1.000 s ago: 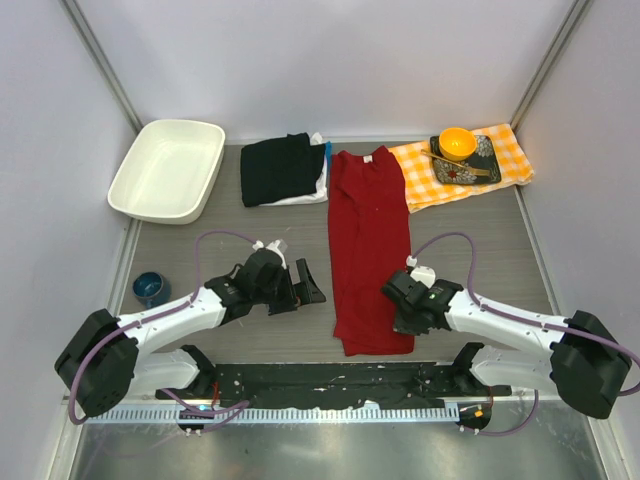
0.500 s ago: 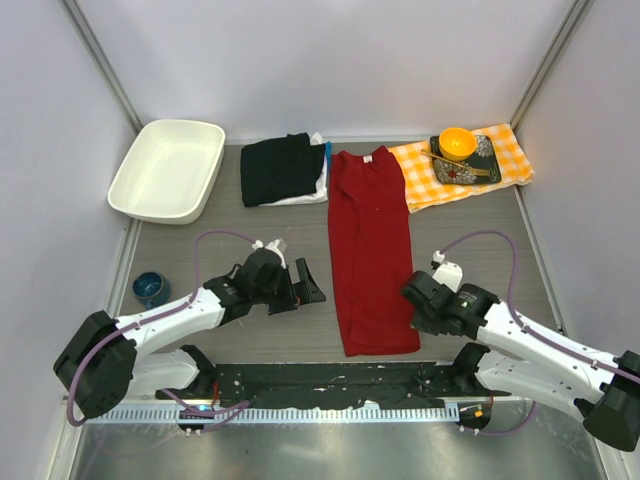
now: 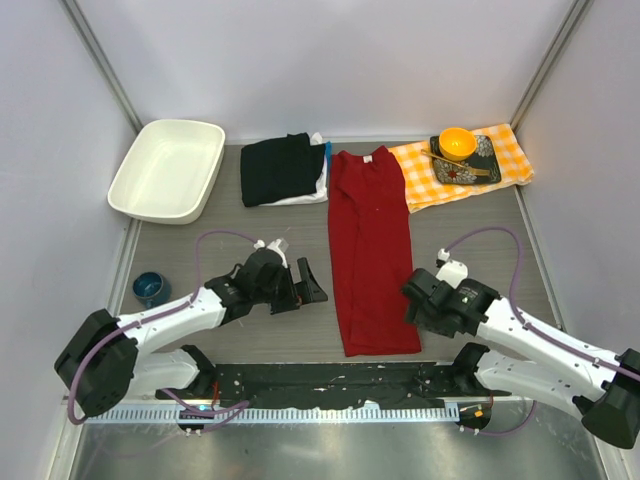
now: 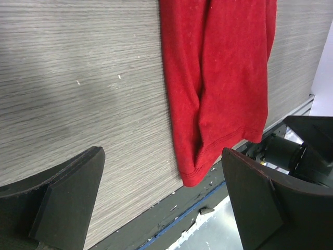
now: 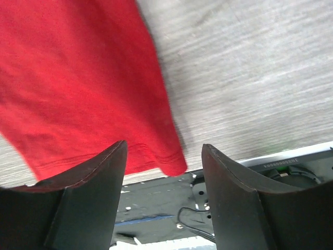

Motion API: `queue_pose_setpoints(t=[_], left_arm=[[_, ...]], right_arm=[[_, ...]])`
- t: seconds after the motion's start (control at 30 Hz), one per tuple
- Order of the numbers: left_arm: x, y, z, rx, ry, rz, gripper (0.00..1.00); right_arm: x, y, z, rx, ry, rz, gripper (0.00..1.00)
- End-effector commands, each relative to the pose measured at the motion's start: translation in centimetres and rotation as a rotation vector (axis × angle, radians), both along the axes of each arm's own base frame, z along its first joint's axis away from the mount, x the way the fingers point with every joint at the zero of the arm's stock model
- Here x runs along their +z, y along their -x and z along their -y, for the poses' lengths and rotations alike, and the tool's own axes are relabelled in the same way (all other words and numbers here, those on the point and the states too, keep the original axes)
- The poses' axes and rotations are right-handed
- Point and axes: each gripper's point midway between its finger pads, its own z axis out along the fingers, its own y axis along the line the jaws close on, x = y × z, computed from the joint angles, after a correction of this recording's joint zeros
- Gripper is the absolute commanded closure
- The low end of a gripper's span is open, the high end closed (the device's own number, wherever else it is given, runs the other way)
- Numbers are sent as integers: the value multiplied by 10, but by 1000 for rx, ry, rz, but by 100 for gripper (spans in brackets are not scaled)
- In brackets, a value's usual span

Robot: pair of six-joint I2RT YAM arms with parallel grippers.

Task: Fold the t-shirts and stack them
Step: Fold the tshirt

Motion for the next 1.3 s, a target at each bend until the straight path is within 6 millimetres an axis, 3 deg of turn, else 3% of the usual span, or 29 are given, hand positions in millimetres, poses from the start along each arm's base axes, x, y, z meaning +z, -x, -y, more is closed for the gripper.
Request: queue_pose_setpoints(t=[0.0, 0.07, 0.17, 0.23, 0.27, 0.53, 0.63, 0.9, 1.13, 1.27], left_arm=[[22, -3, 34, -75, 62, 54, 0], [21, 4, 47, -112, 56, 49, 0], [12, 19, 64, -149, 54, 9, 0], [-1, 29, 67, -140, 38, -30, 0], [1, 39, 76, -166, 56, -23, 0], [-24, 95, 90, -153, 62, -101, 1], [-32, 106, 93, -156, 48, -113, 2], [-51, 91, 81, -23, -21, -98, 9], [-65, 81, 53, 111, -86, -94, 26], [-71, 79, 53, 124, -106, -98, 39]], right_arm=[[40, -33, -17, 17, -23, 139, 33], [44, -42, -27, 42, -26, 151, 33], [33, -48, -37, 76, -11, 131, 33], [32, -54, -43, 89, -24, 152, 33], [29, -54, -42, 90, -17, 155, 33], [20, -55, -40, 98, -22, 172, 33], [20, -53, -40, 103, -28, 175, 34], [26, -50, -34, 97, -54, 207, 34], [29, -46, -28, 92, -64, 225, 34], [30, -46, -29, 94, -68, 224, 34]])
